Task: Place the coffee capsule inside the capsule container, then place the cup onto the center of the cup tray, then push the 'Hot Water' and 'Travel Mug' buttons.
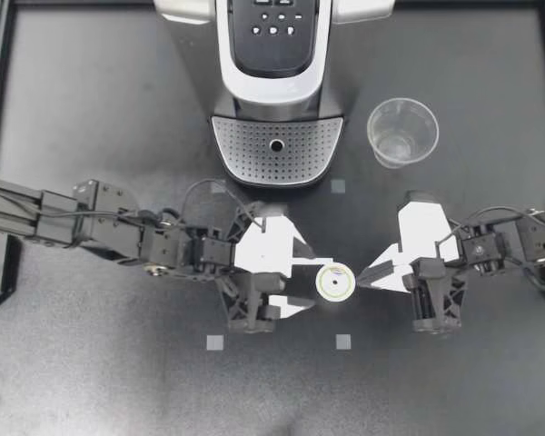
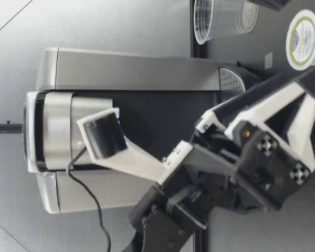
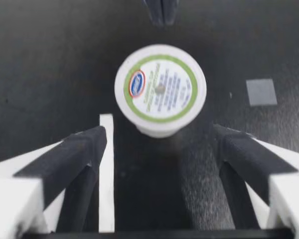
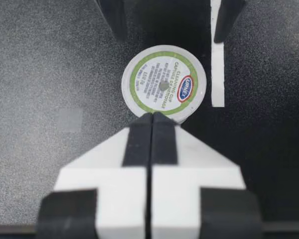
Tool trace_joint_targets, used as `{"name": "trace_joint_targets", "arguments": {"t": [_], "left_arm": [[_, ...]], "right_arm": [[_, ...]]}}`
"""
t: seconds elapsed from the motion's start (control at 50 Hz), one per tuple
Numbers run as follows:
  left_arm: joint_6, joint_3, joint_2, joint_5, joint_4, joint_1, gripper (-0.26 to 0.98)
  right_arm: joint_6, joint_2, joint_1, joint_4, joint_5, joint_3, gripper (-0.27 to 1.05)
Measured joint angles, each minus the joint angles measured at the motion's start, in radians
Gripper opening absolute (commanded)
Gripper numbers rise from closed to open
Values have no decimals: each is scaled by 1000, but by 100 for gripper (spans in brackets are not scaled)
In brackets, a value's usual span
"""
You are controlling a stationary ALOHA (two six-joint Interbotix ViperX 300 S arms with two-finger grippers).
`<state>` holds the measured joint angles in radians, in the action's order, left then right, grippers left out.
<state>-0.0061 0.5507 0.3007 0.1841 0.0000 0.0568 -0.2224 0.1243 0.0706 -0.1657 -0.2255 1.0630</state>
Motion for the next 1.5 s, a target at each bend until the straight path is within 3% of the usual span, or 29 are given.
{"name": "trace_joint_targets", "arguments": {"t": [1.2, 1.5], "left_arm": [[15, -101, 77, -2, 0, 0, 75], [14, -100, 78, -2, 0, 0, 54]], "right_arm": [[11, -64, 0, -2, 0, -32, 0], [11, -66, 0, -2, 0, -34, 0]]}}
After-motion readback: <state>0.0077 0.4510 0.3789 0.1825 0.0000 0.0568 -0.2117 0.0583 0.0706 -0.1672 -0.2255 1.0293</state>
